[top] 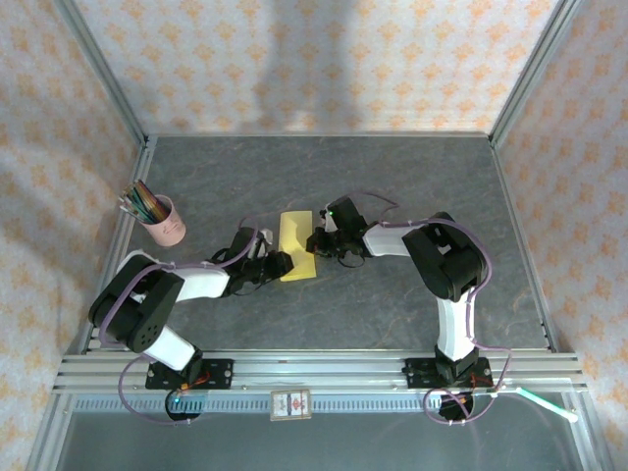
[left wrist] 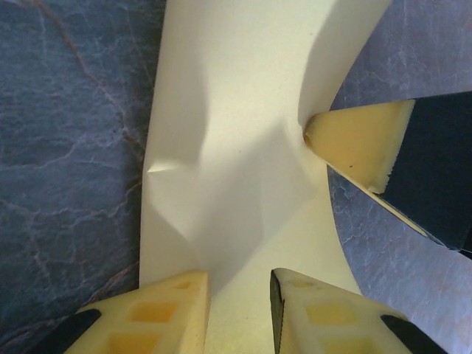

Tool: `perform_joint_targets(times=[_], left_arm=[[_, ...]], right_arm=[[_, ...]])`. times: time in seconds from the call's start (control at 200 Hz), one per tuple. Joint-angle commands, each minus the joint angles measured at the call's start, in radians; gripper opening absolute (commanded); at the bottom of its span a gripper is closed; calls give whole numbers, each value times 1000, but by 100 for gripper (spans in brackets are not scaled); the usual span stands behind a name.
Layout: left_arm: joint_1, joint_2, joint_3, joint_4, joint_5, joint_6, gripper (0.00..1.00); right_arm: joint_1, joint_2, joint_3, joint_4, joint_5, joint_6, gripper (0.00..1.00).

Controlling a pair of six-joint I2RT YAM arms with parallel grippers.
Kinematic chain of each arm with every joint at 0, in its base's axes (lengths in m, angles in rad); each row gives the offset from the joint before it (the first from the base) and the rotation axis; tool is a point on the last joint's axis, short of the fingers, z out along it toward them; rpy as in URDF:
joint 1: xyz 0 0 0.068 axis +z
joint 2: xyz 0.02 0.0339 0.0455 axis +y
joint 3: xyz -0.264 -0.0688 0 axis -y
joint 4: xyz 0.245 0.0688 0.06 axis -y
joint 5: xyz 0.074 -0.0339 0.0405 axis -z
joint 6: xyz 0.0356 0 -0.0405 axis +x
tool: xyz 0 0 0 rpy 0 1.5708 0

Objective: Fold a paper plane with a square sheet of paper (pick it up from the middle)
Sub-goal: First fold in half a square sheet of paper at the center of the table.

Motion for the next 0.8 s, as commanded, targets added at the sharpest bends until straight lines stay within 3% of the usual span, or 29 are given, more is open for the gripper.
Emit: perform_joint_targets(times=[0.0, 0.18, 0.511, 0.796], left_arm=[[5, -40, 7, -62, 15, 28, 34], [4, -101, -26, -33, 44, -6, 35], [4, -27, -49, -27, 42, 15, 35], [3, -113, -45, -26, 70, 8, 37]], right_arm=[[-6, 104, -47, -147, 186, -41, 0], [-6, 98, -50, -145, 188, -40, 0], [-6, 96, -61, -142, 192, -43, 0], [-8, 85, -68, -140, 195, -41, 0]])
